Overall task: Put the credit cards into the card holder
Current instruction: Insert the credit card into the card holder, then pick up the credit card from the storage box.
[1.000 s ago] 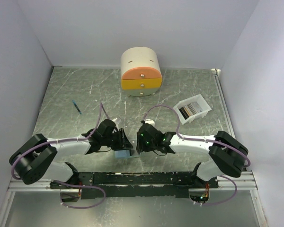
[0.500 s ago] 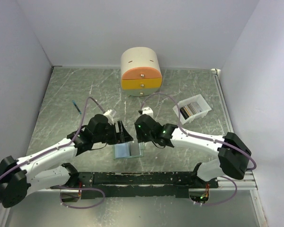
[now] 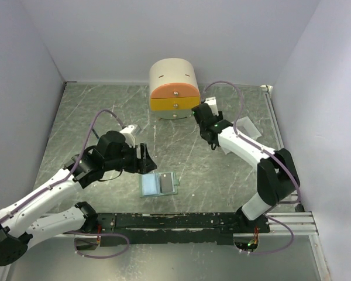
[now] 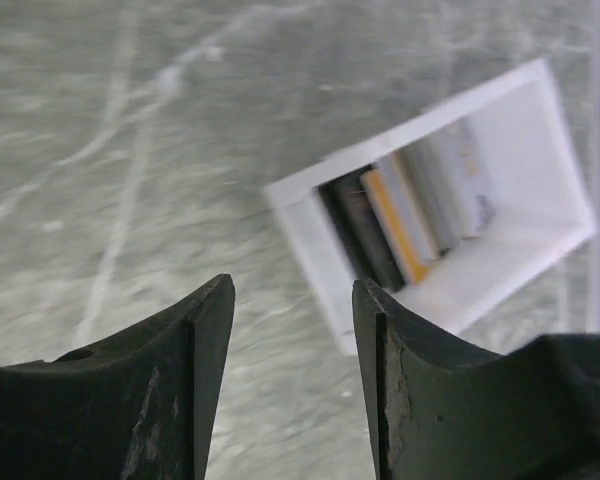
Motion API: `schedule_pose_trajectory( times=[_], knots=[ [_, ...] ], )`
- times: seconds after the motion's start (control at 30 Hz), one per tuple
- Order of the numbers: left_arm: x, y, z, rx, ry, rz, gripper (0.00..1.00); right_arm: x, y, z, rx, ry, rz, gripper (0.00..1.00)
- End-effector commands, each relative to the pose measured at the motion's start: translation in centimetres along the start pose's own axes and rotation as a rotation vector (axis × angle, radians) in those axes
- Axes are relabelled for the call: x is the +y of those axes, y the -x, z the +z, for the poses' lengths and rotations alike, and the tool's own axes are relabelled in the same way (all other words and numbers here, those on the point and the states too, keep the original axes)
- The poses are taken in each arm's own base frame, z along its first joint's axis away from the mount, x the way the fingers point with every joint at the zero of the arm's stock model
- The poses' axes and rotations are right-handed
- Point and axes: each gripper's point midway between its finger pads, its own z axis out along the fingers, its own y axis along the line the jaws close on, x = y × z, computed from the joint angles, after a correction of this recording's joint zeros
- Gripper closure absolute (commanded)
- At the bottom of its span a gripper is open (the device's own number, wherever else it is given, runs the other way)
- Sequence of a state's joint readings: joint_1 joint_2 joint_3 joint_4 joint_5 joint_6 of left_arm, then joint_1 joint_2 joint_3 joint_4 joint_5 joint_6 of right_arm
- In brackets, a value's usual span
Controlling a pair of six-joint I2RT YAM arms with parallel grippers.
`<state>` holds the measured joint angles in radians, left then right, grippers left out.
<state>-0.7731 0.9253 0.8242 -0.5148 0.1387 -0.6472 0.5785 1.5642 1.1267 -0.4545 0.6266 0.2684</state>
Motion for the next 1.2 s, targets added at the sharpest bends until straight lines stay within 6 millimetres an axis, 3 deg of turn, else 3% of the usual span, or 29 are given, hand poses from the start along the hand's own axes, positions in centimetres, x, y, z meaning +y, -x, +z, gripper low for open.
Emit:
schedule_pose_trajectory(
  times=[0.0, 0.07, 0.23, 0.4, 0.6, 0.8, 1.03, 1.17],
  knots=[
    [2.0, -0.4, -1.1, 0.019, 0.093, 0.114, 0.18, -5.2, 0.9, 2.5, 0.026, -0.185, -0.114, 0.48],
    [2.5, -0.8, -0.9, 0.018, 0.105, 0.113, 0.19, -7.2, 1.3, 3.7, 0.050, -0.224, -0.109, 0.48],
    [1.9, -0.7, -0.8, 0.003, 0.067, 0.097, 0.21, -8.7, 0.9, 6.4, 0.140, -0.182, -0.122, 0.46],
    [1.1, -1.4, 0.6, -0.005, 0.003, 0.014, 0.25, -10.0, -0.7, 7.3, 0.214, -0.145, -0.105, 0.46],
    [0.1, -1.6, 2.8, 0.028, -0.054, -0.032, 0.27, -9.2, -1.0, 4.9, 0.273, -0.073, 0.032, 0.48],
    [0.2, -1.5, 3.4, 0.041, -0.047, -0.010, 0.28, -10.2, 0.1, 1.7, 0.193, -0.185, 0.494, 0.49],
    [0.5, -1.9, 3.1, 0.042, -0.040, -0.017, 0.28, -14.0, -3.5, -1.2, 0.255, -0.530, 0.727, 0.50],
    [0.4, -2.1, 3.1, 0.039, -0.051, -0.029, 0.27, -14.3, -4.8, -1.0, 0.226, -0.556, 0.792, 0.50]
  ],
)
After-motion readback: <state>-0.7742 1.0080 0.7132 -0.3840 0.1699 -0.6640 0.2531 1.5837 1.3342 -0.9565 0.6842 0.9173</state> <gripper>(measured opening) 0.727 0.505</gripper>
